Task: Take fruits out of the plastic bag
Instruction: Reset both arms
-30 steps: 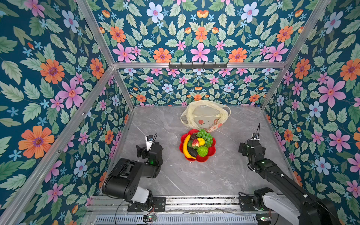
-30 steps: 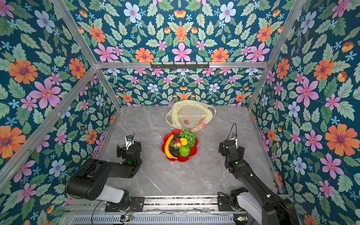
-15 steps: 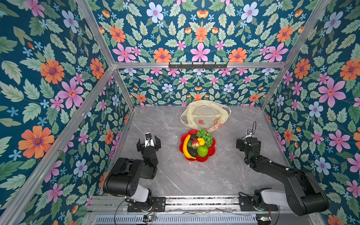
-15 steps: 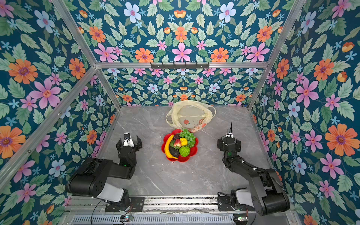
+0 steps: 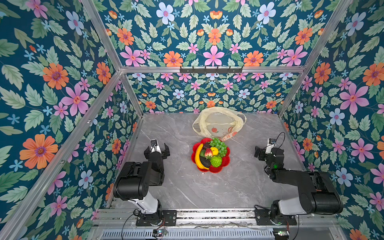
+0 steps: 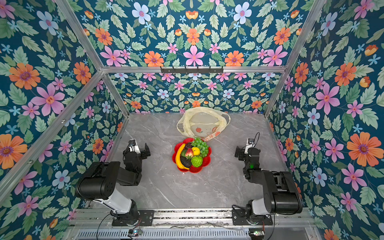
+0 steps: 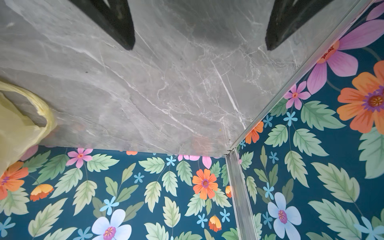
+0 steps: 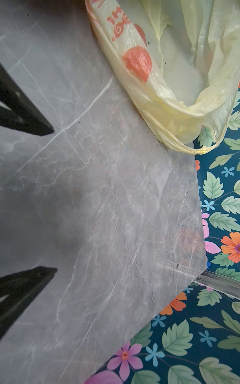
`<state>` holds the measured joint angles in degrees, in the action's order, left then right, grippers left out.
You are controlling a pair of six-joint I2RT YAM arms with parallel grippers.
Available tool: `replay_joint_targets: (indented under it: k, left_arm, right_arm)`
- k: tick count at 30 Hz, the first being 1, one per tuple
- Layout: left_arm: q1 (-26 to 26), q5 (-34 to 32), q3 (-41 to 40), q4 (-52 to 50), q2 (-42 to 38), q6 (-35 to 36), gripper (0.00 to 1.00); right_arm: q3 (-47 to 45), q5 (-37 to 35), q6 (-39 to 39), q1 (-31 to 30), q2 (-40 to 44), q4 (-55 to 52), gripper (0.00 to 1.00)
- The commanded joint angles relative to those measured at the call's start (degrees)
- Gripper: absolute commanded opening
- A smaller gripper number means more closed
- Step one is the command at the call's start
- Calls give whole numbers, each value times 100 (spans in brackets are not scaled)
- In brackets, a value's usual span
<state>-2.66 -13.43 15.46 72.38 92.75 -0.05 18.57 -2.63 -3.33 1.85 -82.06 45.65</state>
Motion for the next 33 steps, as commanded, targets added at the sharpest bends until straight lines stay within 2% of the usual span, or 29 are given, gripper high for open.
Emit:
replay_joint_targets:
  k: [1, 18, 20, 21, 22, 23, 26, 27, 28, 29, 31, 33]
  left_arm:
    - [6, 25, -8, 184, 11, -59, 100]
    - [10, 28, -4, 165, 2, -65, 100]
    - [-60, 306, -337, 735, -41, 94, 100]
    - [-93, 825, -783, 1498, -33, 312, 100]
    - [-103, 975, -1086, 2178, 88, 371, 100]
    - [-121, 873, -1126, 2367, 165, 334, 100]
    - [-114, 322, -578, 1455, 75, 194, 100]
    - [-112, 274, -287, 635, -24, 143, 100]
    - [-121, 325, -118, 231, -58, 164, 100]
    - [-121, 468, -205, 476, -44, 212, 100]
    - [-130, 851, -882, 1903, 106, 372, 100]
    - [-130, 538, -957, 2224, 201, 296, 100]
  right_arm:
    - [-9, 80, -62, 4, 3, 309, 99]
    - [-15, 124, -55, 0, -7, 326, 99]
    - [-198, 404, 76, -5, 23, 672, 99]
    - [-476, 797, 225, -4, 117, 1099, 99]
    - [-715, 1073, 325, -4, 179, 1577, 99]
    - [-817, 1110, 337, 0, 199, 1686, 99]
    - [-195, 403, 40, -8, -44, 695, 99]
    - [-42, 307, 5, 4, -96, 523, 99]
    - [-188, 446, 66, -1, 14, 635, 99]
    - [-354, 700, 175, 0, 74, 936, 99]
    - [-669, 898, 256, -1, 92, 1510, 99]
    - [-429, 622, 173, 0, 37, 1042, 99]
